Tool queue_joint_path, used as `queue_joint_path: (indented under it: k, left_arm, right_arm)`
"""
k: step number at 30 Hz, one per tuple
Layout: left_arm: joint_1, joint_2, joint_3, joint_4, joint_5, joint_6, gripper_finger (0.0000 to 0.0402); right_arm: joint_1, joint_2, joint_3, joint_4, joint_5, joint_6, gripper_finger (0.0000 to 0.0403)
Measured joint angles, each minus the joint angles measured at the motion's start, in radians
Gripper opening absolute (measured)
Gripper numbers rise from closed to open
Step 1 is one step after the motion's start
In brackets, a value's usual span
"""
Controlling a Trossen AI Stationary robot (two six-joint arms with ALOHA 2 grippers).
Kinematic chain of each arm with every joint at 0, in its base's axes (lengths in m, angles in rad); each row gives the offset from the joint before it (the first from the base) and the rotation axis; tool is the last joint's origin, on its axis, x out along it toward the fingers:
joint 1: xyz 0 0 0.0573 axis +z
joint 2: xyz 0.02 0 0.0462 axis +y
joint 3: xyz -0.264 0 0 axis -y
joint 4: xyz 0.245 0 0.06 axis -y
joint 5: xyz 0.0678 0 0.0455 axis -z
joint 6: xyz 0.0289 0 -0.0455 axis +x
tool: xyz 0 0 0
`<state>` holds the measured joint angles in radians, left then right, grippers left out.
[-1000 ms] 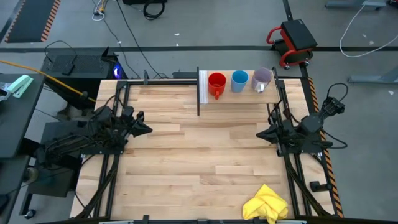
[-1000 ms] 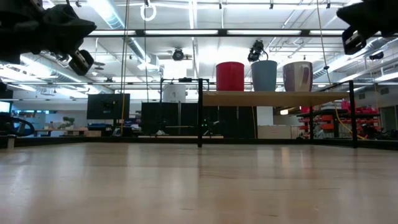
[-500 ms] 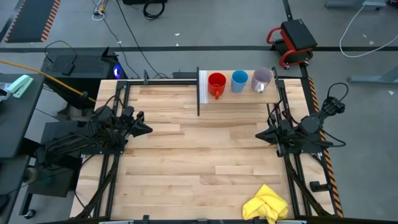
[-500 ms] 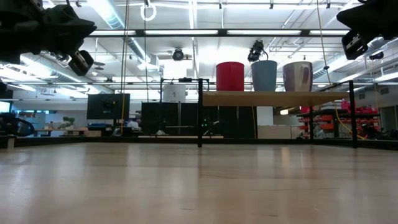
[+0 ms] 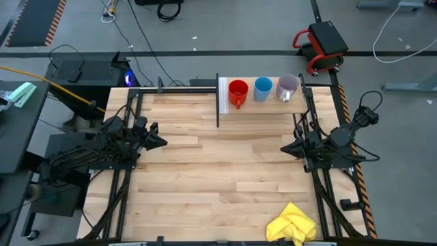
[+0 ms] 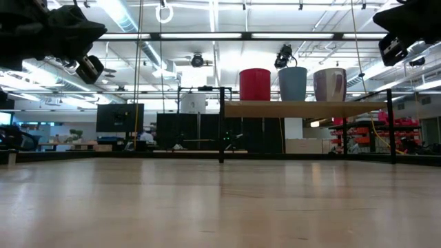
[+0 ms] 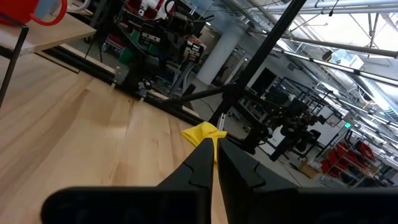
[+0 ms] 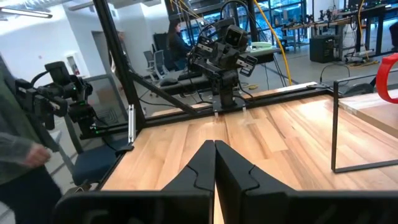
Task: Stack small to large cups/mugs on shelf
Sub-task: Return to Home Position
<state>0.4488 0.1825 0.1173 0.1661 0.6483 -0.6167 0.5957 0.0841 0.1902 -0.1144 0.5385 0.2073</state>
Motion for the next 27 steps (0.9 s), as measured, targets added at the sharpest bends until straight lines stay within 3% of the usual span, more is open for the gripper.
queue_joint_path:
  k: [27]
  left_arm:
    - [-0.004, 0.000, 0.000, 0.000, 0.000, 0.000, 0.0033]
  right_arm:
    - [0.000, 0.000, 0.000, 0.000, 0.000, 0.000, 0.0011]
